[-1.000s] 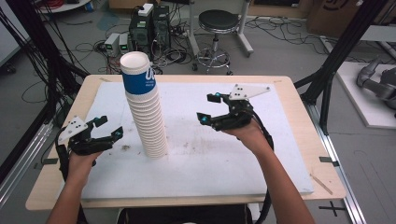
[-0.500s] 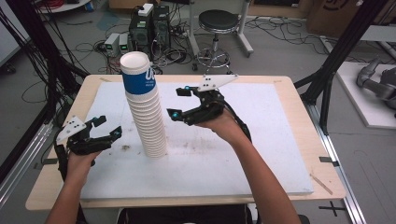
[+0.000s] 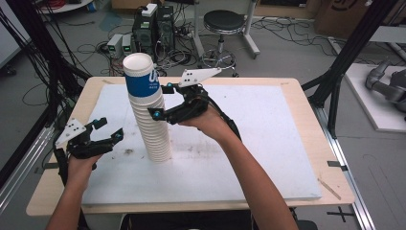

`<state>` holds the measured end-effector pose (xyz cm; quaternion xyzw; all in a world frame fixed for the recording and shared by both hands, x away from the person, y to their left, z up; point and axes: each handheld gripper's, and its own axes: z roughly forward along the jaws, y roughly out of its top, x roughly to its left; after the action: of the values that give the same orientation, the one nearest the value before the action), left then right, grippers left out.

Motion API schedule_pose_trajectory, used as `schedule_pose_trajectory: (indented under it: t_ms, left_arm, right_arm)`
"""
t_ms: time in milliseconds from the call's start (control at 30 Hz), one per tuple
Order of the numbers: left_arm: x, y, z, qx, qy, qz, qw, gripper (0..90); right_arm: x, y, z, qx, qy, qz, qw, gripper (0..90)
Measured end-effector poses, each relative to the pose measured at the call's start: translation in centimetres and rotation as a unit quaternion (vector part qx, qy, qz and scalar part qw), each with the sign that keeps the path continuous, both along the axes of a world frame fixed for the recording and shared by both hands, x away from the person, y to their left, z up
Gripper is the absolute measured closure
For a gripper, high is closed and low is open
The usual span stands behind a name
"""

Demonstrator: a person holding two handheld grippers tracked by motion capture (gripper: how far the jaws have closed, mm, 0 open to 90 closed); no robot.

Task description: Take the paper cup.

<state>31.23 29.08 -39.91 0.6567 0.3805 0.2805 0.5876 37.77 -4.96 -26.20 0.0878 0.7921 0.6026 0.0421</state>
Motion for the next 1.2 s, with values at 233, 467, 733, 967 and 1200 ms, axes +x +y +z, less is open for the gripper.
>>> schedule_pose_trajectory:
  t_ms: [233, 467, 733, 967, 1200]
  left_arm:
    - [-0.1, -0.1, 1.1, -0.008, -0.014, 0.001, 0.9999, 18.3]
    - [-0.1, 0.9, 3.5, -0.02, -0.026, 0.002, 0.9995, 18.3]
    - [-0.4, 0.0, 10.0, -0.025, -0.059, -0.071, 0.9954, 18.3]
    - [0.1, -1.9, 14.5, -0.04, -0.073, -0.134, 0.9875, 18.4]
    - [0.1, -4.0, 18.1, -0.038, -0.082, -0.188, 0.9779, 18.3]
  right_arm:
    - [0.0, 0.7, -0.1, -0.006, -0.004, -0.008, 0.9999, 14.5]
    - [-0.1, 0.7, -0.1, -0.007, -0.007, -0.009, 0.9999, 15.7]
    - [-0.1, 0.7, -0.1, -0.007, -0.006, -0.009, 0.9999, 15.8]
    - [0.0, 0.6, 0.0, -0.008, -0.014, -0.009, 0.9998, 15.8]
    - [-0.1, 0.6, 0.0, -0.011, -0.005, -0.009, 0.9999, 15.8]
